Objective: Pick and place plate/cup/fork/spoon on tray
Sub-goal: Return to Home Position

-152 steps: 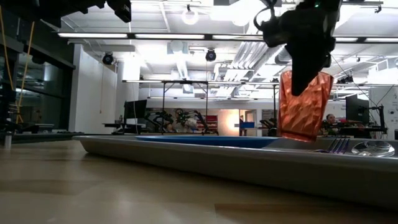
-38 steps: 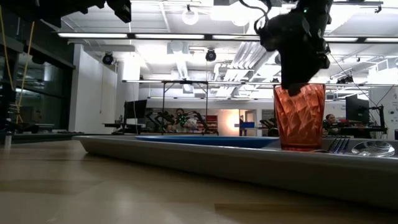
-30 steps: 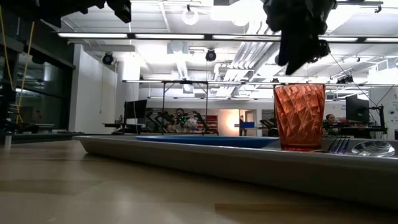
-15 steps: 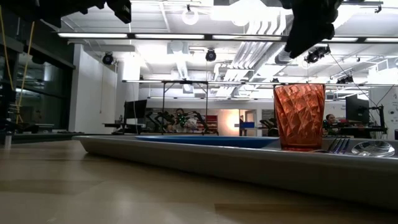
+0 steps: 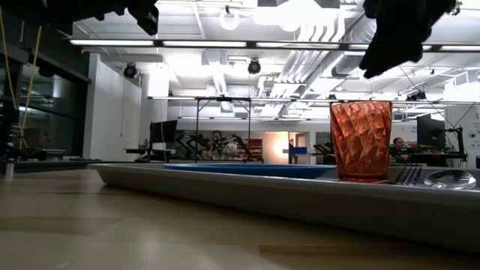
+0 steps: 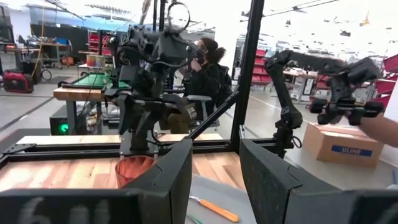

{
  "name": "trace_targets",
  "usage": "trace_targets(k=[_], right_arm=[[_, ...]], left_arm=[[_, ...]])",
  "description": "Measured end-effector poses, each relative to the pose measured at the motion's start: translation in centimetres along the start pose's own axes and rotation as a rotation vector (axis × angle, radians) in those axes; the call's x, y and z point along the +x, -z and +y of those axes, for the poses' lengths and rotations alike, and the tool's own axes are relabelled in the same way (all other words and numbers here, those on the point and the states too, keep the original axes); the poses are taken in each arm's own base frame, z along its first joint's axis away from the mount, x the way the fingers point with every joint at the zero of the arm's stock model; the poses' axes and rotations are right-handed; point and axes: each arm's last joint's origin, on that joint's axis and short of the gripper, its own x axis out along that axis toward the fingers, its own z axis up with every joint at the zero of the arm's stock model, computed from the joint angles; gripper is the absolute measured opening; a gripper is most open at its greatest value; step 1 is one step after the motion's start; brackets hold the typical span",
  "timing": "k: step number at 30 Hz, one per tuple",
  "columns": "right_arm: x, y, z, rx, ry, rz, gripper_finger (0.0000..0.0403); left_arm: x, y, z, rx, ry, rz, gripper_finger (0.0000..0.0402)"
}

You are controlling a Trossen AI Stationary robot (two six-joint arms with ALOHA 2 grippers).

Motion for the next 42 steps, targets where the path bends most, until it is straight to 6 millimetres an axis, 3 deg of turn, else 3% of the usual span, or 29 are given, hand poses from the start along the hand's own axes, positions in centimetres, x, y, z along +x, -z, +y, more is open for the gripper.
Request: trace_targets(k=[9,12,19,28,34,39,42], right_arm=[[2.5,0.2,-2.7,-0.046,-0.257,-0.697,0.0185],[4.0,0.2,-3.9,-0.037,-0.304,-0.822,0.0185],[6.2,-0.6,-4.0,-0.038,-0.339,-0.883,0.0185],[5.7,-2.6,-3.2,-0.042,-0.338,-0.945,0.0185],[5.6,-2.6,-2.9,-0.053,-0.353,-0.934,0.0185],[5.7,-2.5,-2.9,-0.055,-0.350,-0.926,0.0185],[5.7,-2.5,-2.9,-0.057,-0.348,-0.921,0.0185]], left_arm=[[0.0,-0.4,-0.1,0.048,0.005,-0.041,0.0124],[0.0,-0.5,-0.1,0.075,0.003,-0.045,0.0124],[0.0,-0.1,0.0,0.051,-0.003,-0.011,0.0124],[-1.6,-0.7,-0.4,0.029,-0.028,-0.002,0.0124],[-2.6,-0.9,-0.7,0.059,-0.122,0.011,0.0124],[-3.2,-0.5,-0.7,0.049,-0.191,0.066,0.0124],[-3.9,0.9,-0.7,0.026,-0.252,0.078,0.0123]])
